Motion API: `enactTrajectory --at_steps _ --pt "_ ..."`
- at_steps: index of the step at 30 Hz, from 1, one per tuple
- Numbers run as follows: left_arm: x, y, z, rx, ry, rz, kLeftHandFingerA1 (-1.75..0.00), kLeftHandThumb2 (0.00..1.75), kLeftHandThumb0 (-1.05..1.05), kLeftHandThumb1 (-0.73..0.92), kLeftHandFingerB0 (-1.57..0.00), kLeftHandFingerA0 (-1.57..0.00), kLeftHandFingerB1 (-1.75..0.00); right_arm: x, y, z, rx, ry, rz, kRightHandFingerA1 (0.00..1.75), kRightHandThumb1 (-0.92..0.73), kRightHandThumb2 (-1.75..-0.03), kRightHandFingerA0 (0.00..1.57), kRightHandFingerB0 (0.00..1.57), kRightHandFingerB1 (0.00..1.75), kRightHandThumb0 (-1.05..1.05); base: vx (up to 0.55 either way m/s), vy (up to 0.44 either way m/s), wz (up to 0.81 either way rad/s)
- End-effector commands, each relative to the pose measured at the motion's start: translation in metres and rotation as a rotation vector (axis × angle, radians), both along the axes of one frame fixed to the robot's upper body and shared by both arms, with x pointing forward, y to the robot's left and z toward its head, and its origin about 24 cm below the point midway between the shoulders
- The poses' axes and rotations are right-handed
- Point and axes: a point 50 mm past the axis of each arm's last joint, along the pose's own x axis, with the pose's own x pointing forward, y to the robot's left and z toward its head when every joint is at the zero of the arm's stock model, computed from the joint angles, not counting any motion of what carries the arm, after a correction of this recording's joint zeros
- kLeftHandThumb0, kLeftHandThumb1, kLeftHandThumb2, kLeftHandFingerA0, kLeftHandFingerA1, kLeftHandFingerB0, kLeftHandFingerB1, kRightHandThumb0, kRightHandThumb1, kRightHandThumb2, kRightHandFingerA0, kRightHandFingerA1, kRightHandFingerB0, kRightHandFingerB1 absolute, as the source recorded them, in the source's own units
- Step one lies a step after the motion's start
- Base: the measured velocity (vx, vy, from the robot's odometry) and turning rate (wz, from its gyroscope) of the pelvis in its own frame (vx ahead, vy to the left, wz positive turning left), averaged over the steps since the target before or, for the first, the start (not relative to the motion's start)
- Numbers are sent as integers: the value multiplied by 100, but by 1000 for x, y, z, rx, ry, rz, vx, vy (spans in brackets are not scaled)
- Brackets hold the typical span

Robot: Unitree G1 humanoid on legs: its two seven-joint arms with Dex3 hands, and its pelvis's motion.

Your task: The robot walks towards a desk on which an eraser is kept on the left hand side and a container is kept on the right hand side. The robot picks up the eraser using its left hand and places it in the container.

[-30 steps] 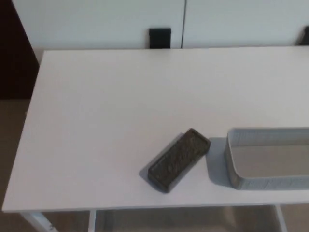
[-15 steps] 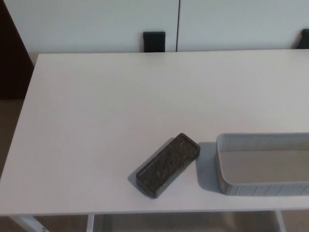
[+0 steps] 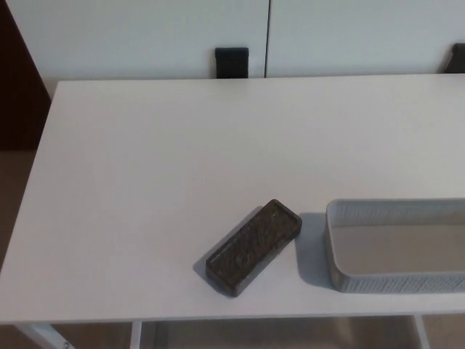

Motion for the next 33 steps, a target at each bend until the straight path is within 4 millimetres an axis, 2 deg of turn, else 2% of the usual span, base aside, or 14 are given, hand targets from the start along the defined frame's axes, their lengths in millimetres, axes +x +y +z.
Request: enactTrajectory --at_steps 1,2,3,4,5,6,7,18,21,26,27,28,29,33 --pt "-5 -43 61 -218 -132 -364 -42 86 -73 53 -14 -19 -40 0 -4 1 -18 3 1 53 -55 -55 58 40 43 -34 0 0 0" --pt "-5 -47 68 -229 -142 -385 -42 86 -73 53 -14 -19 -40 0 -4 1 -24 4 5 53 -55 -55 58 40 43 -34 0 0 0" --pt "-5 -53 80 -251 -169 -431 -32 60 -72 67 -20 -25 -29 0 -4 1 -21 2 8 60 -45 -72 52 34 51 -41 0 0 0" --pt "-5 -59 94 -277 -189 -478 -31 61 -74 67 -20 -23 -28 1 -4 1 -24 3 13 54 -55 -55 56 38 43 -35 0 0 0" --pt "-5 -64 104 -306 -202 -507 -32 60 -75 67 -20 -22 -29 1 -4 1 -27 3 16 54 -55 -55 57 38 43 -35 0 0 0" --pt "-6 -66 112 -335 -216 -526 -31 60 -73 67 -21 -24 -29 0 -4 1 -29 4 16 60 -45 -72 53 34 51 -41 0 0 0" --pt "-6 -69 119 -385 -236 -543 -32 60 -74 67 -21 -24 -29 0 -4 1 -29 4 17 53 -55 -55 57 37 43 -35 0 0 0" --pt "-12 -91 205 -573 -384 -807 -29 67 -88 85 -19 -17 -27 -3 -4 1 -34 11 33 52 -55 -55 53 36 42 -37 0 0 0" --pt "-14 -99 234 -671 -537 -806 -34 68 -68 92 -24 -23 -32 -2 -4 1 -27 15 30 53 -55 -55 53 36 43 -35 0 0 0" --pt "-3 -105 247 -846 -806 -690 -36 67 -64 87 -22 -21 -29 -3 -5 2 -28 14 37 54 -55 -55 53 35 44 -37 0 0 0" --pt "6 -102 252 -838 -847 -605 -31 65 -74 80 -20 -17 -28 -4 -5 2 -26 12 37 54 -55 -55 53 35 43 -36 0 0 0" --pt "10 -98 255 -761 -876 -564 -29 66 -63 73 -18 -18 -28 -5 -5 1 -22 19 36 53 -55 -55 52 35 43 -36 0 0 0" --pt "15 -95 258 -679 -951 -538 -49 103 -33 50 0 0 -47 -6 -4 0 -18 27 36 53 -55 -55 52 35 42 -34 0 0 0" --pt "50 -91 254 -432 -1111 -442 -49 103 -30 55 0 0 -47 -8 -3 -2 -5 39 29 53 -54 -56 50 34 43 -31 0 0 0"
